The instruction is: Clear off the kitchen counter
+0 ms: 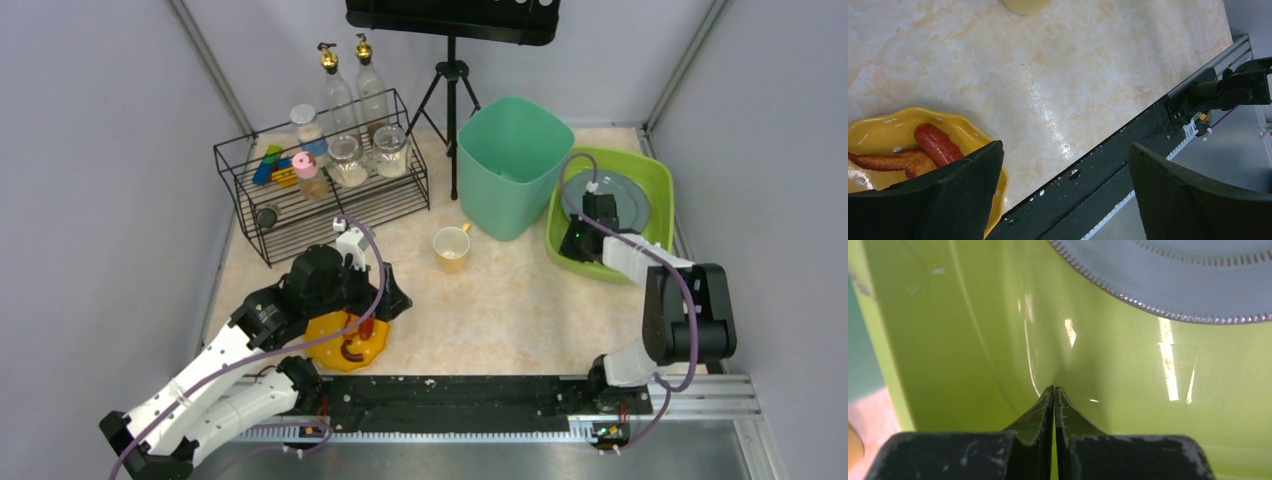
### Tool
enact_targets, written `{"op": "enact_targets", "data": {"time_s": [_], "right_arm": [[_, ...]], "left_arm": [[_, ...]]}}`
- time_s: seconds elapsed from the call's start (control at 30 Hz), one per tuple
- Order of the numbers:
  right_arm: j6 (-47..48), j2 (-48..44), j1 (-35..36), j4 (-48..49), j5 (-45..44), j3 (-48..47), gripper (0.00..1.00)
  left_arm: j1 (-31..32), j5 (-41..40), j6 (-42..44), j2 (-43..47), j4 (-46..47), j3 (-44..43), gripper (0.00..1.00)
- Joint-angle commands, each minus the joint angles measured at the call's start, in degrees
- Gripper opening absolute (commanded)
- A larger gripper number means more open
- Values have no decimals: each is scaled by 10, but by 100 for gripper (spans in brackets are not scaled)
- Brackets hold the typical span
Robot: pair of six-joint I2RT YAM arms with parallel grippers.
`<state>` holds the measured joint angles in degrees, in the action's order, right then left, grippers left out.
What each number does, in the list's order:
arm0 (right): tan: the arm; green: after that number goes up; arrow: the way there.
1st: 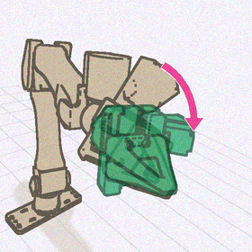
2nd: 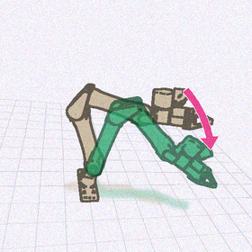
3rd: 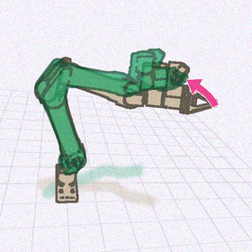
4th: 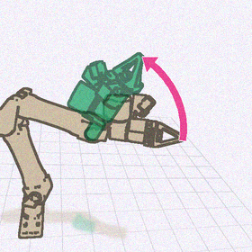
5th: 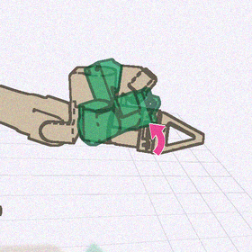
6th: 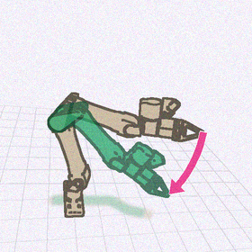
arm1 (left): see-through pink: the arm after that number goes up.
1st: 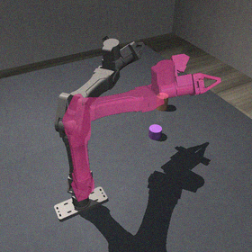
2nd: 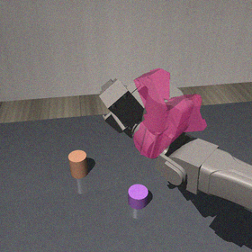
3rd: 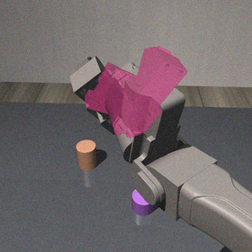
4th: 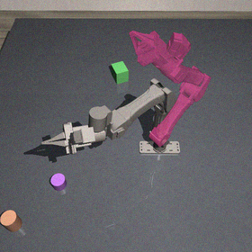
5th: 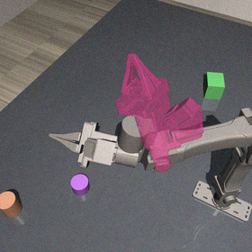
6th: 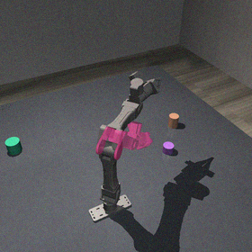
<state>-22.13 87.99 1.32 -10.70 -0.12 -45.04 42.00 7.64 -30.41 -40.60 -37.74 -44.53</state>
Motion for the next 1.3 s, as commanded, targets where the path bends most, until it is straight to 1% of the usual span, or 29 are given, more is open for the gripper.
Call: {"op": "enact_targets", "data": {"time_s": [0.0,0.17,0.27,0.37,0.47,0.63,0.67,0.73,0.8,0.9,0.97,1.07,1.13,1.27], "right_arm": [[-23,-68,45,-17,22,56,2],[-54,-148,82,-22,6,108,2],[-71,-194,93,-25,12,132,2],[-84,-223,112,-34,12,150,2],[-101,-245,145,-41,4,161,2],[-115,-288,182,-76,-40,157,3],[-115,-294,185,-90,-51,152,5],[-108,-310,186,-119,-77,137,14],[-98,-343,187,-143,-102,117,17],[-82,-385,189,-167,-90,80,21],[-82,-405,202,-182,-73,59,27],[-89,-423,232,-183,-29,49,35],[-100,-423,259,-169,-6,52,38],[-131,-392,348,-122,-4,67,43]], "left_arm": [[1,-7,-5,5,17,-6,99],[1,-13,-4,3,17,-7,99],[1,-14,-4,3,18,-9,99],[1,-16,-4,3,18,-7,99],[1,-18,-6,3,18,-7,99],[1,-27,-7,4,12,-7,99],[1,-31,-7,5,9,-9,99],[1,-40,-7,8,7,-10,99],[1,-52,-6,10,11,-10,99],[1,-86,-1,10,18,-10,99],[1,-107,3,3,12,-18,99],[1,-124,4,-8,7,-24,99],[1,-135,0,-14,7,-22,99],[0,-187,-20,-27,3,-19,99]]}}
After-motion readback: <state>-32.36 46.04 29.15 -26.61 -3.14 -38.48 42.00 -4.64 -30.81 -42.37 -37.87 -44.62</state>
